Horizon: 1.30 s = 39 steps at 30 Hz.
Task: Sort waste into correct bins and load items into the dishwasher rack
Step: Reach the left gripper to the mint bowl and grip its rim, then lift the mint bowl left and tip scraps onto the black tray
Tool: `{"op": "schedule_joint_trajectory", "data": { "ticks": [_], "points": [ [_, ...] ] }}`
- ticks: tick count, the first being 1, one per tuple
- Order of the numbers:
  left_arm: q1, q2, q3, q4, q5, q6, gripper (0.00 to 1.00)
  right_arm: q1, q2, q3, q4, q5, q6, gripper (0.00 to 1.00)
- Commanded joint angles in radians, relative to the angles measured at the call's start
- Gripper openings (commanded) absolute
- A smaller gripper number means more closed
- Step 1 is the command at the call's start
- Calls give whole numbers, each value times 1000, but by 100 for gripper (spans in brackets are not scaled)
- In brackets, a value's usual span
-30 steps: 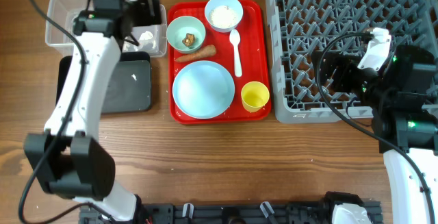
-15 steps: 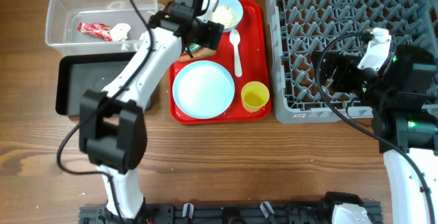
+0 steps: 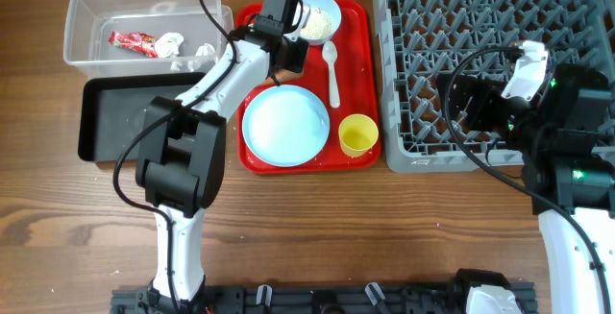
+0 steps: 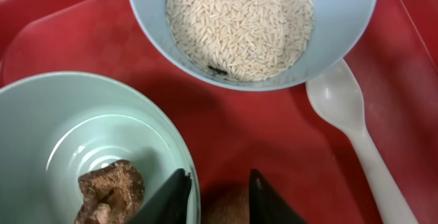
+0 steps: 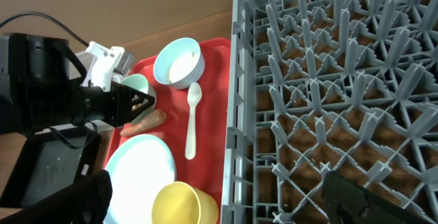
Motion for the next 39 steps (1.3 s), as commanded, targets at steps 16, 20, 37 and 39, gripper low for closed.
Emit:
{"op": "schedule_joint_trajectory", "data": {
  "ticks": [16,20,37,39],
  "points": [
    [1,63,22,18,-22,-31,4,3,6,18,-1,-16,5,100],
    [0,16,22,7,-22,-80,4,3,6,18,0,-16,5,100],
    [174,-525,21,-664,303,-275,4,3,6,18,31,-16,5,100],
    [274,-523,5,-719,410,-177,4,3,6,18,32,-16,5,100]
  ]
}}
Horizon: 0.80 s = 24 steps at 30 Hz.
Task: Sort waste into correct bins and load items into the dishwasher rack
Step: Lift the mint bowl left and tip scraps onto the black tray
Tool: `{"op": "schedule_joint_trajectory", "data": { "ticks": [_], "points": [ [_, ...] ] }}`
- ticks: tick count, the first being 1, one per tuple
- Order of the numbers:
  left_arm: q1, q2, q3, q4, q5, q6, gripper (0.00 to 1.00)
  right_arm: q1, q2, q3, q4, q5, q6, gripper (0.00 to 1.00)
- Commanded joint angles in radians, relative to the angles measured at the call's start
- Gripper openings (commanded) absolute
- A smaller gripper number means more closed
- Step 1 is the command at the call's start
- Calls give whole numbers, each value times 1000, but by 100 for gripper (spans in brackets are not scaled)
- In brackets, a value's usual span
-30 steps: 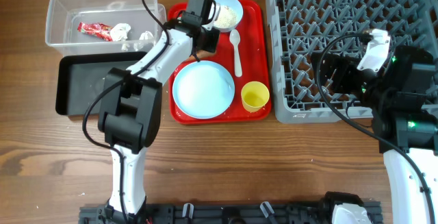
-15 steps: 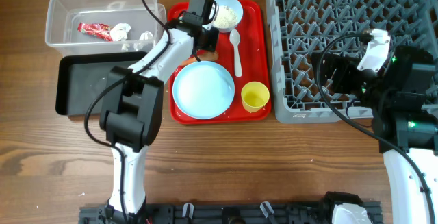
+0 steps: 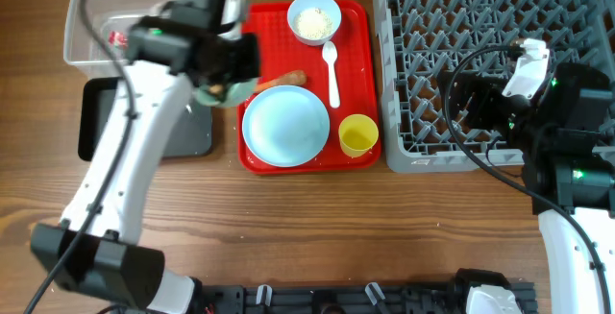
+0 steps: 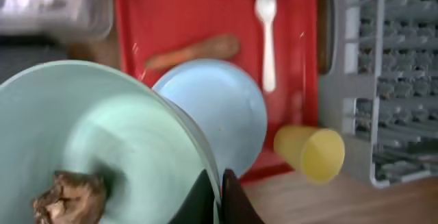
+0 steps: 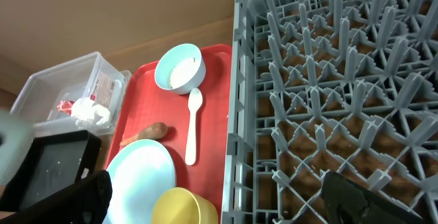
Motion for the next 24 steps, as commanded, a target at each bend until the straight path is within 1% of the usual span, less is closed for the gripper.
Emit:
{"op": "schedule_joint_trajectory", "data": {
  "ticks": [1,4,8,12,16,20,24],
  "points": [
    [180,2,-47,-26,243,170,4,3,6,18,7,-16,5,100],
    [323,6,-142,40,426,256,4,3,6,18,3,-16,6,100],
    [487,8,-280,126,672,314,4,3,6,18,-3,-16,5,100],
    [649,8,-426,246,881,312,4,3,6,18,-3,-16,5,100],
    [817,15,-584,440,1185,308,4,3,6,18,-3,-16,5,100],
    [920,60,-628,492,1290,308,4,3,6,18,-6,-16,5,100],
    [967,121,-628,491,1306,308,4,3,6,18,-6,-16,5,100]
  ]
}}
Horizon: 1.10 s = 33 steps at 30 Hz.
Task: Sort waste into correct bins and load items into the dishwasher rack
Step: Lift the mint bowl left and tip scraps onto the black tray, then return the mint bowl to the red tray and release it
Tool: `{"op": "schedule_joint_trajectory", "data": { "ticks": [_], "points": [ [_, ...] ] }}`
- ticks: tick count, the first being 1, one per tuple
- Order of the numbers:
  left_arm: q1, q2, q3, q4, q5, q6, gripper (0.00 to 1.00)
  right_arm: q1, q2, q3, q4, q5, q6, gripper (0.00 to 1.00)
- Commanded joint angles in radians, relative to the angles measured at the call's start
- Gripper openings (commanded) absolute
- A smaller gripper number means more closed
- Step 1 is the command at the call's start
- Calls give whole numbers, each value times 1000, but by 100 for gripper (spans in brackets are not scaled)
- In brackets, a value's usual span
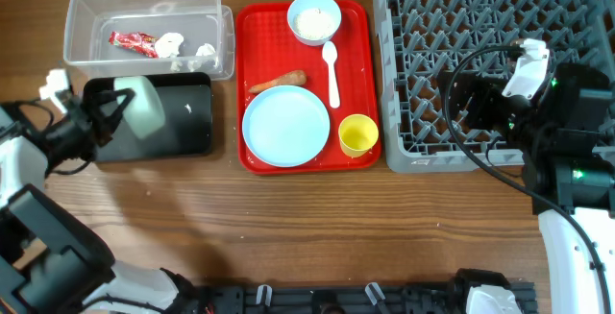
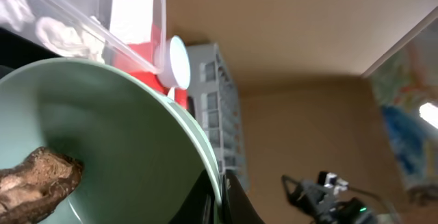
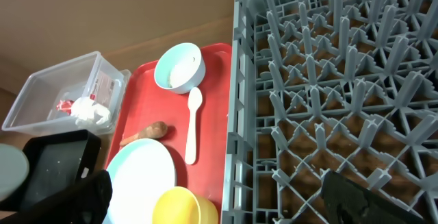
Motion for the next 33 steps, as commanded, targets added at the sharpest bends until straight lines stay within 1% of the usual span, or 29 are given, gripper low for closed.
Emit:
{"op": "schedule_joint_trajectory", "data": {
  "ticks": [1,4,7,10,11,12,14,15,18,22,24,26,27,28,30,31,32,33],
  "points": [
    [26,53,-11,3,99,19,4,3,6,18,-1,-16,5,100],
    [21,61,-11,25,128,11,4,3,6,17,-1,-16,5,100],
    [21,61,-11,101,128,-99,4,3,6,17,-1,-16,5,100],
    [21,61,-11,207,124,-246,4,3,6,17,-1,-16,5,100],
    [21,61,-11,241,98,-329,4,3,6,17,-1,-16,5,100],
    [21,61,-11,273,29,-464,4,3,6,17,-1,-16,5,100],
    [21,61,-11,293,-68,-629,4,3,6,17,-1,-16,5,100],
    [21,61,-11,324,-86,-676,4,3,6,17,-2,-16,5,100],
    [8,61,-11,393,-86,-740,4,3,6,17,-1,-16,5,100],
    [-39,59,-11,499,-75,-749,4,3,6,17,-1,-16,5,100],
    [-87,47,-6,589,-43,-749,4,3,6,17,-1,-16,5,100],
    [-174,4,11,706,-37,-748,4,3,6,17,-1,-16,5,100],
    [-243,-29,27,797,-42,-749,4,3,6,17,-1,-16,5,100],
    [-295,-50,40,852,-61,-748,4,3,6,17,-1,-16,5,100],
    [-439,-92,77,933,-178,-723,4,3,6,17,-1,-16,6,100],
    [-497,-98,90,949,-232,-679,4,3,6,17,-2,-16,6,100],
    [-551,-99,103,954,-287,-604,4,3,6,17,-2,-16,6,100],
    [-620,-98,114,940,-397,-523,4,3,6,17,-3,-16,7,100]
  ]
}}
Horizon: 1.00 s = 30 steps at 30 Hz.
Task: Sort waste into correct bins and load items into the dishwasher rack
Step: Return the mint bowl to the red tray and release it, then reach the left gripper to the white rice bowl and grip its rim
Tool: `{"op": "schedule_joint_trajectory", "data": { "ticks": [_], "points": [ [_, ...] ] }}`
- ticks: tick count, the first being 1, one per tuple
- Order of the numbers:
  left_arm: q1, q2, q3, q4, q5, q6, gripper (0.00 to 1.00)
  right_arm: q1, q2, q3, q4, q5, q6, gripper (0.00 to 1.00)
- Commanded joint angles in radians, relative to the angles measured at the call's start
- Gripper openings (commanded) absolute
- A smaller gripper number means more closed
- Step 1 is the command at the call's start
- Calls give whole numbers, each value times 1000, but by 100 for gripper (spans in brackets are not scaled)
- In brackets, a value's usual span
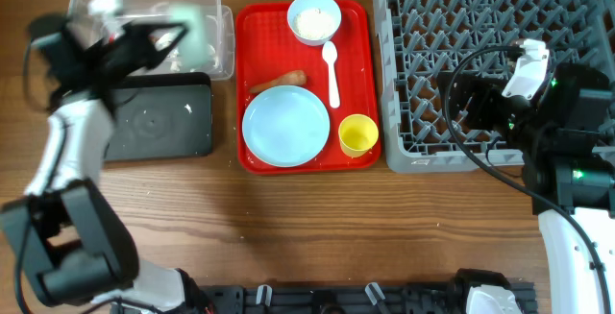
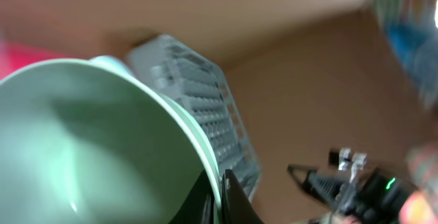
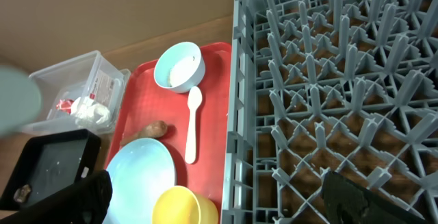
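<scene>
My left gripper (image 2: 220, 200) is shut on the rim of a pale green bowl (image 2: 89, 148), whose inside shows no food. In the overhead view the left gripper (image 1: 154, 43) holds the blurred bowl (image 1: 192, 43) up over the clear bin (image 1: 96, 12). A small brown lump (image 3: 22, 192) lies in the black tray (image 1: 154, 122). My right gripper (image 3: 219, 210) is open over the grey dish rack (image 1: 490, 64), holding nothing.
The red tray (image 1: 360, 26) carries a blue bowl of rice (image 1: 314, 18), a white spoon (image 1: 332, 74), a brown piece of food (image 1: 279, 82), a blue plate (image 1: 285, 127) and a yellow cup (image 1: 358, 135). Wrappers (image 1: 135, 40) lie in the clear bin.
The green bowl was tilted over the black tray's left end with a brown lump in it. Now it is up by the clear bin, empty, and a lump lies in the black tray.
My left gripper stood at the rim of the green bowl on the red tray, food inside. Then it held the bowl lifted at the tray's left side, then tilted over the black tray. Now the bowl is empty. The right arm has not moved.
</scene>
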Motion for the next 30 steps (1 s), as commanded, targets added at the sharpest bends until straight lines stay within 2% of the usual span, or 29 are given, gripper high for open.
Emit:
{"op": "schedule_joint_trajectory", "data": {
  "ticks": [1,2,4,6,9,13,15,19,25,30],
  "points": [
    [-248,-47,56,-32,-408,248,4,3,6,17,-2,-16,8,100],
    [-293,-43,56,-63,-521,298,4,3,6,17,-6,-16,7,100],
    [-438,-35,56,-169,-859,453,4,3,6,17,-13,-16,7,100],
    [-522,-34,56,-224,-1044,553,4,3,6,17,-15,-16,7,100],
    [-587,-21,56,-253,-1216,715,4,3,6,17,-14,-16,7,100],
    [-612,91,56,-244,-1282,917,4,3,6,17,-14,-16,7,100],
    [-612,158,56,-237,-1304,952,4,3,6,17,-14,-16,7,100],
    [-619,212,72,-292,-1303,941,4,3,15,17,-15,-16,8,100],
    [-633,217,363,-626,-1303,928,4,3,62,17,-15,-29,61,99],
    [-631,344,678,-955,-1303,920,4,3,77,17,-14,-47,60,100]
  ]
}}
